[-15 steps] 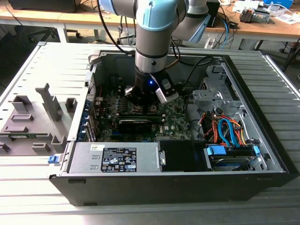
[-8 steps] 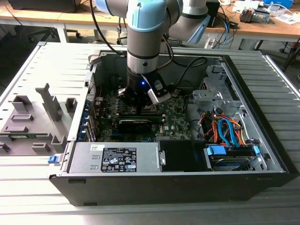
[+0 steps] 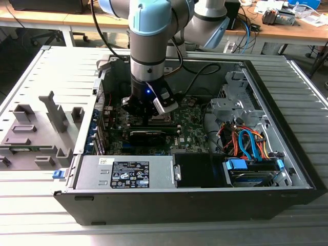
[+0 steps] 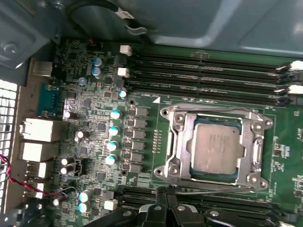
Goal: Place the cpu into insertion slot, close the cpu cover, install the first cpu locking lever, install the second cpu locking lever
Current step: 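Install the second cpu locking lever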
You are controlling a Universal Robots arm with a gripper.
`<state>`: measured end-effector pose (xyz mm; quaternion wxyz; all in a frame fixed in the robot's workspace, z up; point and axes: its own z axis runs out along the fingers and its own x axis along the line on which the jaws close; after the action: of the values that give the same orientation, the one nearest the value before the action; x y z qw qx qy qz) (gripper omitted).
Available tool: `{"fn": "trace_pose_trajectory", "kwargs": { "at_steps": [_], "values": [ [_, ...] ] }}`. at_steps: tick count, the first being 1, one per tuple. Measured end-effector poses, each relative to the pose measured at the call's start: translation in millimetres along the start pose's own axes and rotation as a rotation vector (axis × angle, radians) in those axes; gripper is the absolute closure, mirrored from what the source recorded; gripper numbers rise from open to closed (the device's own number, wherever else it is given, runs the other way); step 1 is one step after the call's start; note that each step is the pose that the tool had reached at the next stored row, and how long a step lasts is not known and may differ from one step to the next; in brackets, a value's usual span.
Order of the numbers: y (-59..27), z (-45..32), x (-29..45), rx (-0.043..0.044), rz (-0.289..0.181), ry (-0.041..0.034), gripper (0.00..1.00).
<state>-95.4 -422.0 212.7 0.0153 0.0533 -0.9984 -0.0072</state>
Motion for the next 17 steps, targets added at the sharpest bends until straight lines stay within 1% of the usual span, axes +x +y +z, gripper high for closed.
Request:
{"fn": "trace_pose_trajectory", "kwargs": {
  "at_steps": [2,3,4,5,6,12,14,17],
  "values": [
    [1.2,0.9,2.0,0.0000,-0.002,0.0000,0.89],
    [5.5,3.6,6.0,0.0003,-0.010,0.0003,0.89],
    [11.4,6.2,6.9,0.0008,-0.016,0.0004,0.89],
    [15.1,8.3,7.1,0.0002,-0.020,0.0000,0.89],
    [17.0,9.6,7.0,0.0005,-0.023,0.0003,0.89],
    [18.0,11.0,7.3,0.0002,-0.027,0.0003,0.89],
    [17.9,9.8,7.9,0.0001,-0.027,-0.0001,0.89],
    [18.1,1.6,8.1,0.0003,-0.027,-0.0005,0.89]
  ]
}}
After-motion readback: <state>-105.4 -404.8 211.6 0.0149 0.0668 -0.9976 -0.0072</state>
